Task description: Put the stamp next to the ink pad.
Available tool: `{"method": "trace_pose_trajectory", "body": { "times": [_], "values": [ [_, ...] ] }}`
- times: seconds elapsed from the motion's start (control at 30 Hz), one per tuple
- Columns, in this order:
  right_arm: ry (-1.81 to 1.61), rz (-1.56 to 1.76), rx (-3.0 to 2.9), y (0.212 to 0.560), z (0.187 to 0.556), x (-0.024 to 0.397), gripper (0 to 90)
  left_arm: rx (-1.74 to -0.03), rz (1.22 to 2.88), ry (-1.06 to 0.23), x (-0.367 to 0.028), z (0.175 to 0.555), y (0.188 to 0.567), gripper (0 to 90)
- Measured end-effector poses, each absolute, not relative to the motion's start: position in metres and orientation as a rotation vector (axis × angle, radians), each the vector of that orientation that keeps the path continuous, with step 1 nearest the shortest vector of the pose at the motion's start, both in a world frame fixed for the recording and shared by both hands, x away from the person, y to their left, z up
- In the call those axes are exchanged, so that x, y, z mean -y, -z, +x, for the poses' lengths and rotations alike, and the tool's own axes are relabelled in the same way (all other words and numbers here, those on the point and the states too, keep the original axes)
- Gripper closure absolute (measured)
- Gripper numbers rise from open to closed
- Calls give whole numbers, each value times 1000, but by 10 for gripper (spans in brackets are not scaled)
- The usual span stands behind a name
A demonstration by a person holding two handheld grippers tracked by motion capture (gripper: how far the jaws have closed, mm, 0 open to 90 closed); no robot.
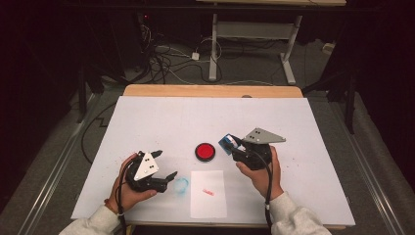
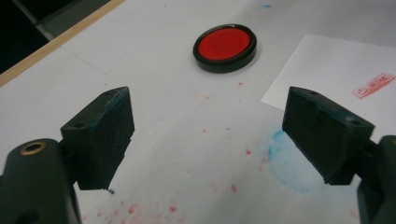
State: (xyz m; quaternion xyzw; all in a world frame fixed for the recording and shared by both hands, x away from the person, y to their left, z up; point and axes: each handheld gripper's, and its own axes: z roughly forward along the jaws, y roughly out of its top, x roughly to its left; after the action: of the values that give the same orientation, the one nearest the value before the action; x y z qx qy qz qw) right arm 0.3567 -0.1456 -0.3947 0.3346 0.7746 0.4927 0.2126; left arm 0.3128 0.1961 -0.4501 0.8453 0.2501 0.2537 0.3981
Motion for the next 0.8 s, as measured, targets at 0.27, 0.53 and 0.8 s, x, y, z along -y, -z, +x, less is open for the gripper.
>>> {"method": "trace_pose_trajectory", "body": {
  "times": [0.27,0.53,0.8],
  "values": [
    [-1273,938,-2178,402,370,145,699,-652,2152,-643,-214,304,454,166],
    [-1214,958,-2205,409,382,140,699,-695,2143,-640,-231,297,457,166],
    [-1142,978,-2248,427,396,126,698,-684,2151,-629,-230,295,459,166]
  ]
}}
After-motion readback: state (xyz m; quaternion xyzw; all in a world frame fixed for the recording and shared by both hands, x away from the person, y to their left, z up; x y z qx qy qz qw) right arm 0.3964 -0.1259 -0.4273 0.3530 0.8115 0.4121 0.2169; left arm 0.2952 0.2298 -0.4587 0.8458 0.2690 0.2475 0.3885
